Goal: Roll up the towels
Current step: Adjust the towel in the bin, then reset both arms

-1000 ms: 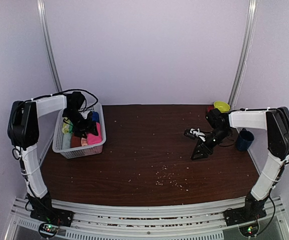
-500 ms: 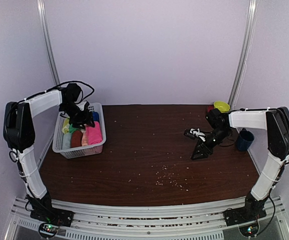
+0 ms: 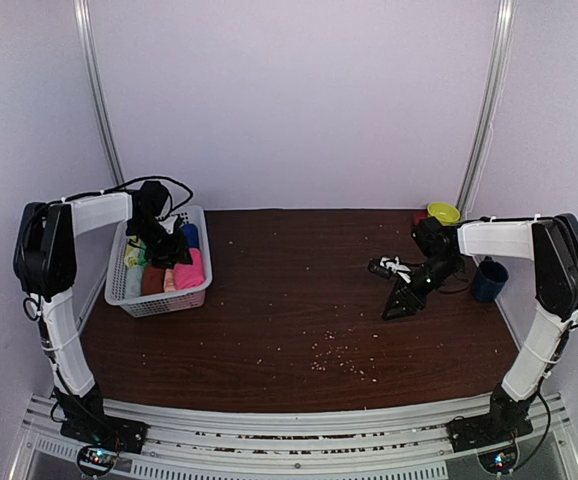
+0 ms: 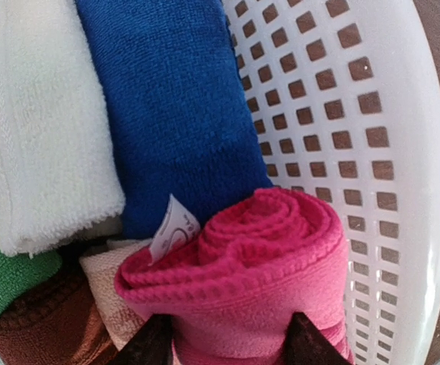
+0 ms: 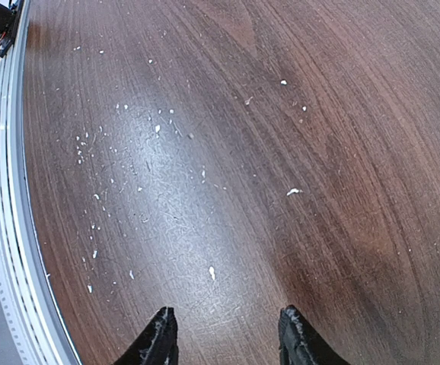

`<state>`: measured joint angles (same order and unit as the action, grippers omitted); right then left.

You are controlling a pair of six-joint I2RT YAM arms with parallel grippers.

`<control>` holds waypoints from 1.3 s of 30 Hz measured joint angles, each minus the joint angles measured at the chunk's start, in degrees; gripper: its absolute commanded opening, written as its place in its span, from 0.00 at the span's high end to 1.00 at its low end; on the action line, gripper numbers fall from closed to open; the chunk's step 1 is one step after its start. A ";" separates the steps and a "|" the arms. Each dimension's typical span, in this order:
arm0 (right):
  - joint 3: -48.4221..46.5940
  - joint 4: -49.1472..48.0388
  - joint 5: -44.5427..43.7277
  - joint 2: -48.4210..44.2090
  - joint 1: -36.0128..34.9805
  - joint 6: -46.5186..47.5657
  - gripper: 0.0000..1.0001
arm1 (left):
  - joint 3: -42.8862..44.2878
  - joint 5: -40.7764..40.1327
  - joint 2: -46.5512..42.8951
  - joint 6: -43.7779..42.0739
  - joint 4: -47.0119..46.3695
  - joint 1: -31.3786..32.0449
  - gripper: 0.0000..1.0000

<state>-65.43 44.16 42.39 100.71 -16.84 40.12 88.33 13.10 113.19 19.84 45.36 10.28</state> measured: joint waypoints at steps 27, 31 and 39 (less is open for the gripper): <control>1.79 -10.51 -11.96 -17.29 6.08 -9.60 0.00 | -4.79 -15.26 -30.45 -0.46 -5.79 15.41 0.02; 5.01 -14.75 -17.42 -25.75 6.34 -13.60 0.00 | -8.59 -21.99 -29.27 -1.03 -6.75 25.33 0.02; 13.40 -23.93 -25.81 -39.36 6.34 -23.87 0.00 | -22.69 -33.35 -37.18 -3.43 -17.88 33.97 0.02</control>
<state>-52.03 20.23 16.58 61.34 -10.50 16.25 65.65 -20.25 76.01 16.40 27.49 44.25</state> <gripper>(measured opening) 0.999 0.978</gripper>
